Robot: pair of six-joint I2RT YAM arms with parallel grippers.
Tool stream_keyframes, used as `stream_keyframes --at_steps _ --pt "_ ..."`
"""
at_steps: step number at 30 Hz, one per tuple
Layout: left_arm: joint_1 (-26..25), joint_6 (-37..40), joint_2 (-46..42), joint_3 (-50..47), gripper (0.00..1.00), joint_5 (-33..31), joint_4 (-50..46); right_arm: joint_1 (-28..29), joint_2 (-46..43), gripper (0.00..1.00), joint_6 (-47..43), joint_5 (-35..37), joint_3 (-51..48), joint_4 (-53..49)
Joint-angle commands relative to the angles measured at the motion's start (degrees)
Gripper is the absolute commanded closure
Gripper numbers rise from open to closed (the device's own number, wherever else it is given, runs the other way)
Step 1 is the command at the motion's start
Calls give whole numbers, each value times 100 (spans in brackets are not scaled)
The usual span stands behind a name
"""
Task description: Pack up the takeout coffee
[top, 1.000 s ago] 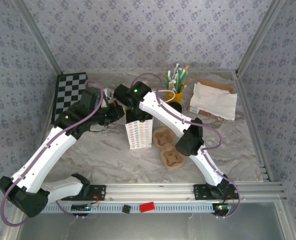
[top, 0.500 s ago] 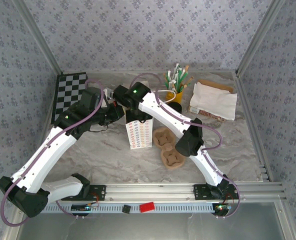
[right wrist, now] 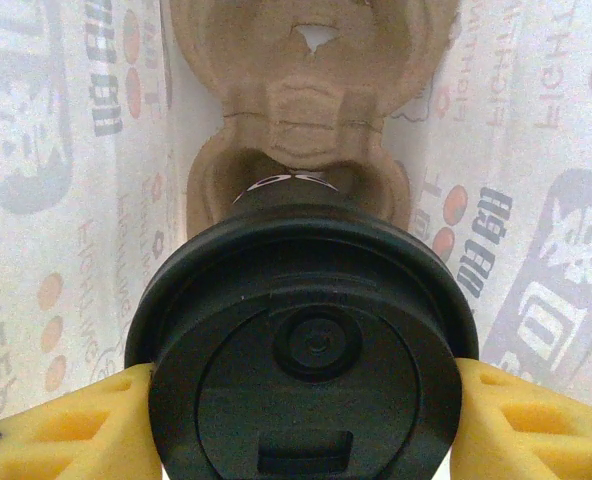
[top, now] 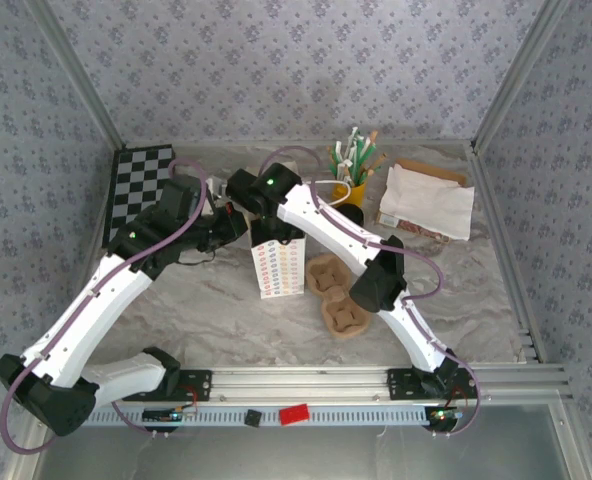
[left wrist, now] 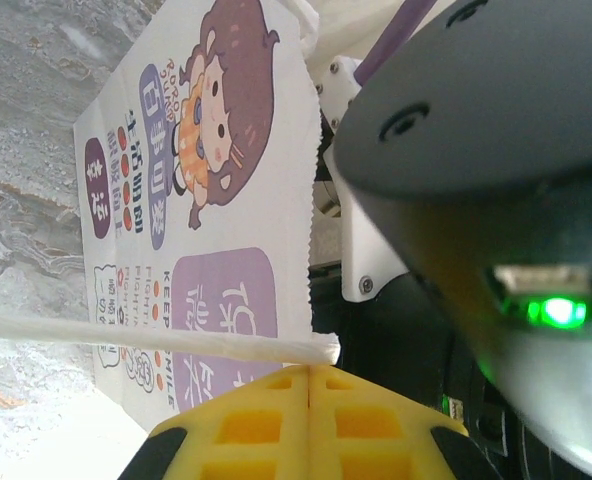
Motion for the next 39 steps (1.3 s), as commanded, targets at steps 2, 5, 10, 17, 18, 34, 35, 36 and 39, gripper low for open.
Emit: stream_keyframes --at_steps 2,5,10,17,18,34,35,36,39 --pt "-34 125 -78 43 100 21 -145 -120 69 46 -74 -310 177 -769" --pt "-45 148 -49 43 100 72 -173 -185 21 46 -76 -393 303 -765" --pt "-127 144 -48 61 100 151 -162 -253 64 46 -74 -400 267 -742" --pt "-143 148 -20 72 100 95 -146 -134 293 47 -82 -367 269 -846" --pt "-138 151 -6 70 100 74 -159 -121 312 47 -97 -371 254 -855" --pt "-137 210 -5 111 100 -115 -222 -103 158 47 -153 -202 102 -917" --pt "-139 202 -6 113 100 -120 -233 -99 136 47 -168 -207 93 -941" --pt "-140 218 -4 122 100 -120 -246 -94 118 47 -178 -215 98 -970" --pt "-137 233 -18 149 100 -163 -304 -85 96 47 -219 -177 93 -1113"
